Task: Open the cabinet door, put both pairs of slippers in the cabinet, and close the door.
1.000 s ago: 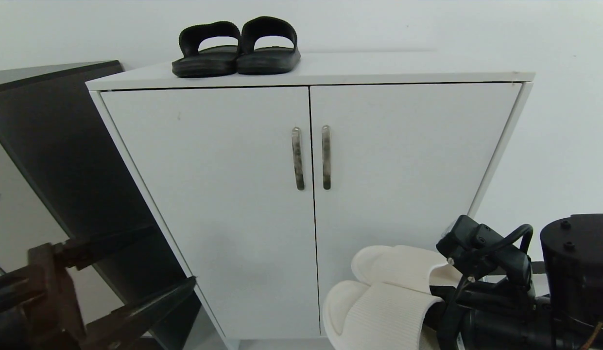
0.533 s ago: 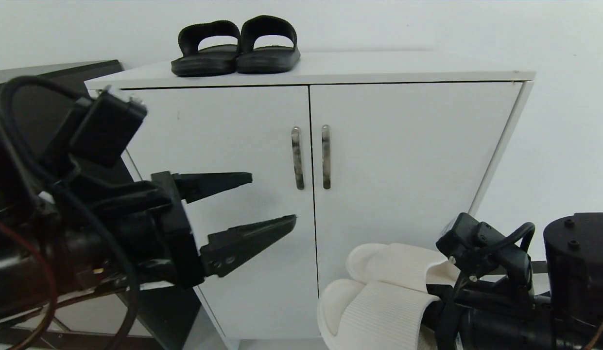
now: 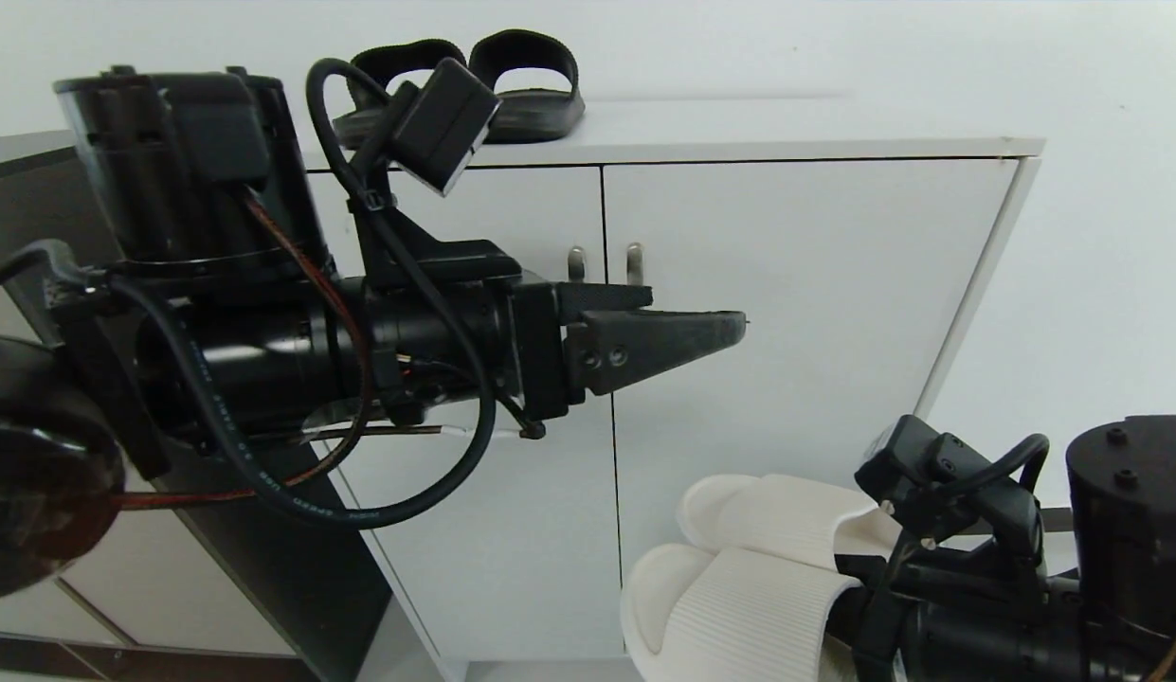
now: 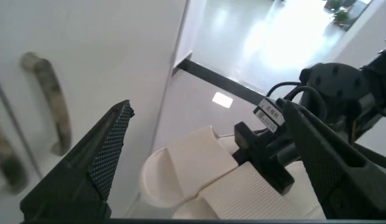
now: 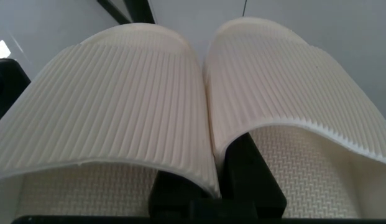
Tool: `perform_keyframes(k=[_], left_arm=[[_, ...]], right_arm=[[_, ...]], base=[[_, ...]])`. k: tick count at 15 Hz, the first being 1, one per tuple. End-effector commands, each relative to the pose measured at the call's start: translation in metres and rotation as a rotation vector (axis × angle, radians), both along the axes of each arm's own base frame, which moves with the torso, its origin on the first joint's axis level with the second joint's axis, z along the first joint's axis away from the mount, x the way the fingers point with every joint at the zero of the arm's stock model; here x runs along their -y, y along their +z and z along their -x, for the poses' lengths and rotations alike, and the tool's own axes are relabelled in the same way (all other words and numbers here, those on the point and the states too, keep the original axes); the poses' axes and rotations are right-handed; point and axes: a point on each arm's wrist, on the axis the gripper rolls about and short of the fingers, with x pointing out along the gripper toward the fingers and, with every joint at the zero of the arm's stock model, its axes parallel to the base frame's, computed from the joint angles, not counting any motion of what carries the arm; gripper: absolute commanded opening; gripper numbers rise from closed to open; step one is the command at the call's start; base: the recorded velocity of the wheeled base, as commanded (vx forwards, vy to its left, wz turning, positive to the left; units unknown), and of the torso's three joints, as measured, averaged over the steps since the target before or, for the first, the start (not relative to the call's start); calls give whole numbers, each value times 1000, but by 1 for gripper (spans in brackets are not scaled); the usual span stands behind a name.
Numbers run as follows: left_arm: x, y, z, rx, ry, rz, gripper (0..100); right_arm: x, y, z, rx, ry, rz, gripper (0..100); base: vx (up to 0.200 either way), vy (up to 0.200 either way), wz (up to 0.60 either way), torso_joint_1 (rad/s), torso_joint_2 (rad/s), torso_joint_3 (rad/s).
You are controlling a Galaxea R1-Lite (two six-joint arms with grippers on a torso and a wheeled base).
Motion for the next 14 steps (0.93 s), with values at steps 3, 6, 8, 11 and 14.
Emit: perform_keyframes(k=[3, 6, 8, 11, 14], left_arm=[[6, -8, -12, -27, 19, -17, 100], [4, -14, -21, -36, 74, -31, 100], [-1, -15, -28, -38, 103, -32, 100], [-10, -14, -34, -36, 144, -30, 100], [-9, -20, -41, -51, 158, -41, 100]], right_arm=[[1, 1, 1, 3, 2, -2, 0], [1, 1, 1, 3, 2, -2, 0], [1, 1, 1, 3, -1, -1, 0], [1, 1, 1, 3, 0, -1, 0], [1, 1, 1, 3, 0, -1, 0]], base=[[0, 0, 0, 0, 0, 0], [0, 0, 0, 0, 0, 0], [0, 0, 0, 0, 0, 0], [0, 0, 0, 0, 0, 0], [0, 0, 0, 0, 0, 0]])
